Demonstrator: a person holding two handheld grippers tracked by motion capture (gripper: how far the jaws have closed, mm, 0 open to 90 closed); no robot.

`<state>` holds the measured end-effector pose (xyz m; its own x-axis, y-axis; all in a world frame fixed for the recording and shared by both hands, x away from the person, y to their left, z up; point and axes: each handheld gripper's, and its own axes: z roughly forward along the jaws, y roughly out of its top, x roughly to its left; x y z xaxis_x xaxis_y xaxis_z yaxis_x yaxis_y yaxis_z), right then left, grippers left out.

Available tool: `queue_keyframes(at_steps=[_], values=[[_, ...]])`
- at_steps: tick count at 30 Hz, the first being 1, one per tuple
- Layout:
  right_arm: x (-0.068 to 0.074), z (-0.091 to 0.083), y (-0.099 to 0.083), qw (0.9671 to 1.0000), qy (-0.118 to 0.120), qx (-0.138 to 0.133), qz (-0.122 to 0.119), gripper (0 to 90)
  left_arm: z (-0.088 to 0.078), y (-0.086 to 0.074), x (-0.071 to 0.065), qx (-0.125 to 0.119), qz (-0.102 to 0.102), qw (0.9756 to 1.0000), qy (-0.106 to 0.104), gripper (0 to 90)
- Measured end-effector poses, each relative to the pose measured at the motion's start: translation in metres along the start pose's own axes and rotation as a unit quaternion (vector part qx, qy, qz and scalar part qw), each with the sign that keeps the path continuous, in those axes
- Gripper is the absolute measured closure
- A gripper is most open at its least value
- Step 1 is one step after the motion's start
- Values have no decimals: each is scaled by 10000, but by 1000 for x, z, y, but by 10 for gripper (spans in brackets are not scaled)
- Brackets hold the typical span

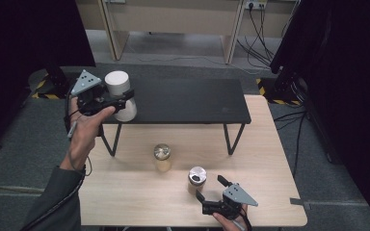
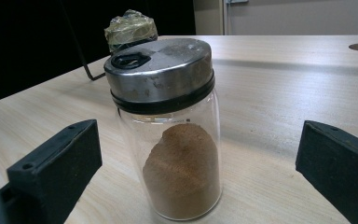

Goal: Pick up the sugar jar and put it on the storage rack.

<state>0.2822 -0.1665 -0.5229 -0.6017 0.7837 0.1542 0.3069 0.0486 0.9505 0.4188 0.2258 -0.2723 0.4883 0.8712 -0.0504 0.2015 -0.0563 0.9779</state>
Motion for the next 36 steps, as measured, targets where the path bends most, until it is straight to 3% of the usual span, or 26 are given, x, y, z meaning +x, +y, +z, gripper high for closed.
queue_keyframes(at_steps=[18,36], values=[[1,0,0,10000,9,12,2,3,25,2,7,-104,-22,9993,367,352],[0,1,0,10000,16,9,12,3,38,-6,16,-218,-38,9982,549,352]])
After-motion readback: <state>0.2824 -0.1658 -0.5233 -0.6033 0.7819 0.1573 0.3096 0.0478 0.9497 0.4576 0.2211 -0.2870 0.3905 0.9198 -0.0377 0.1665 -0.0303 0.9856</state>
